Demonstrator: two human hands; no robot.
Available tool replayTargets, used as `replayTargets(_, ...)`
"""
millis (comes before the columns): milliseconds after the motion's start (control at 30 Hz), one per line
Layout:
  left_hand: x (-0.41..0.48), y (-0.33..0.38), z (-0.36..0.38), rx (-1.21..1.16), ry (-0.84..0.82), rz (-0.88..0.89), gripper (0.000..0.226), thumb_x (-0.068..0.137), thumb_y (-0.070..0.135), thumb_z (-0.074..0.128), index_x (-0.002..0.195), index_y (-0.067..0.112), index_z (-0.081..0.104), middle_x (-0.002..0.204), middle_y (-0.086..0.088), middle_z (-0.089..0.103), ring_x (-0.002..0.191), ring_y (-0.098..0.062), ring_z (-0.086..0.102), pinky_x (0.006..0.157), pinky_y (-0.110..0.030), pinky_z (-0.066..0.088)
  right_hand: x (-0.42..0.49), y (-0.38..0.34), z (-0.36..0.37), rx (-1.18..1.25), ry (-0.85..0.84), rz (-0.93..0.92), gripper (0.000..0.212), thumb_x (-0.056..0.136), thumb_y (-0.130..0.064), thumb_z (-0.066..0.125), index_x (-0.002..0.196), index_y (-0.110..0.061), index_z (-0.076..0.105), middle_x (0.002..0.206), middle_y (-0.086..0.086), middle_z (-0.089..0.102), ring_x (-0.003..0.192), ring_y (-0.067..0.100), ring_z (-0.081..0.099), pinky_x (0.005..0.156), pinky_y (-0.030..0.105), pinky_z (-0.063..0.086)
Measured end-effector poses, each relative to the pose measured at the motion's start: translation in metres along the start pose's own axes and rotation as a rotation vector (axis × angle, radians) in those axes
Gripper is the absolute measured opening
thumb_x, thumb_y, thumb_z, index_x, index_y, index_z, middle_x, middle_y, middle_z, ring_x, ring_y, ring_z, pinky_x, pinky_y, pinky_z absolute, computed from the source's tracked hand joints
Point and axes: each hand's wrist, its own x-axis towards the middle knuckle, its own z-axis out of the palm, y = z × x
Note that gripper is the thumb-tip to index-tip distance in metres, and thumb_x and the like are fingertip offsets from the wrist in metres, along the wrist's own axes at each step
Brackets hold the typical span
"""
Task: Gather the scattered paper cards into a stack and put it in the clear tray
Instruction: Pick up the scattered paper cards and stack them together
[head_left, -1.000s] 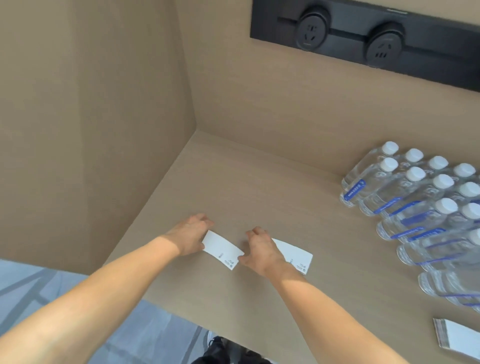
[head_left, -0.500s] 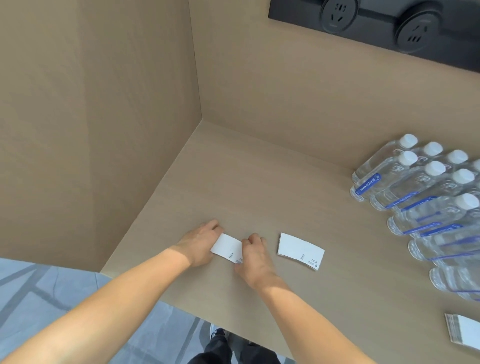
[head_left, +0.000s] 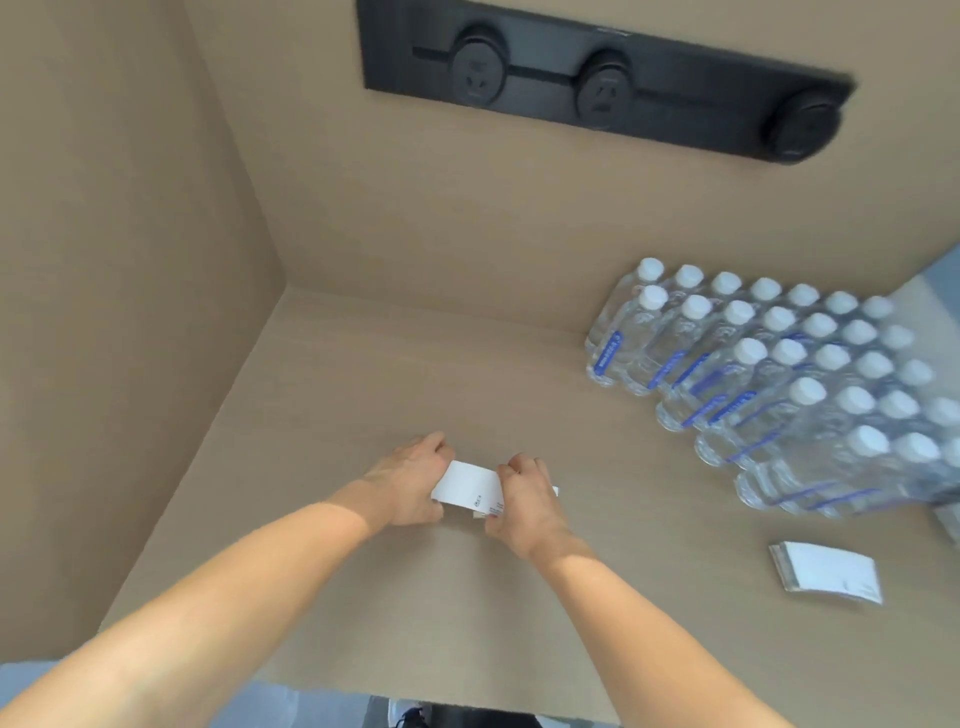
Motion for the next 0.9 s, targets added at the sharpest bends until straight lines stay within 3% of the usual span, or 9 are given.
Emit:
replayTargets(133,0.022,0.034,0.002,0.029,0.000,0.071,0.042,0.079,0.034,0.064,0.113,0.015,0.050,0.113,0.000,0.040,0.089,-0.018,0.040,0.067,-0.030,0.037,-0.010,0.038,-0.012,0.041,0.040,0.084,0.040,0.073,-0.016,0.067,0.111,-0.011,0.055,0.122,0.003,0.040,0.117,0.019,0.036,0.088,0.028,0.047)
replayTargets(267,0.031,0.047,0.013,0.031,-0.003,0.113,0.045,0.082,0.033,0.061,0.122,0.015,0.048,0.118,-0.001,0.044,0.113,-0.021,0.044,0.082,-0.031,0.043,-0.017,0.057,-0.012,0.068,0.042,0.124,0.039,0.074,-0.012,0.064,0.112,-0.010,0.056,0.122,0.004,0.040,0.116,0.019,0.037,0.093,0.030,0.047)
replayTargets(367,0.033,0.047,0.018,0.029,0.011,0.121,0.042,0.084,0.031,0.060,0.120,0.012,0.048,0.118,-0.003,0.046,0.117,-0.023,0.042,0.093,-0.037,0.047,-0.017,0.060,-0.009,0.055,0.039,0.123,0.039,0.076,-0.011,0.063,0.114,-0.010,0.056,0.122,0.003,0.042,0.117,0.020,0.036,0.090,0.031,0.048)
replayTargets(700,0.040,0.034,0.044,-0.069,0.026,0.039,0.037,0.087,0.023,0.061,0.120,0.011,0.052,0.122,-0.006,0.047,0.122,-0.024,0.040,0.098,-0.036,0.045,0.002,0.068,0.012,0.106,0.046,0.099,0.034,0.080,-0.007,0.060,0.114,-0.014,0.060,0.123,0.001,0.047,0.117,0.020,0.039,0.093,0.029,0.045)
replayTargets(900,0.041,0.034,0.044,-0.120,0.017,0.029,0.030,0.086,0.014,0.060,0.117,0.014,0.056,0.119,-0.004,0.047,0.117,-0.022,0.046,0.094,-0.034,0.047,0.001,0.072,0.014,0.152,-0.019,0.170,0.048,0.077,-0.003,0.054,0.120,-0.023,0.055,0.128,-0.001,0.045,0.113,0.022,0.050,0.094,0.032,0.048)
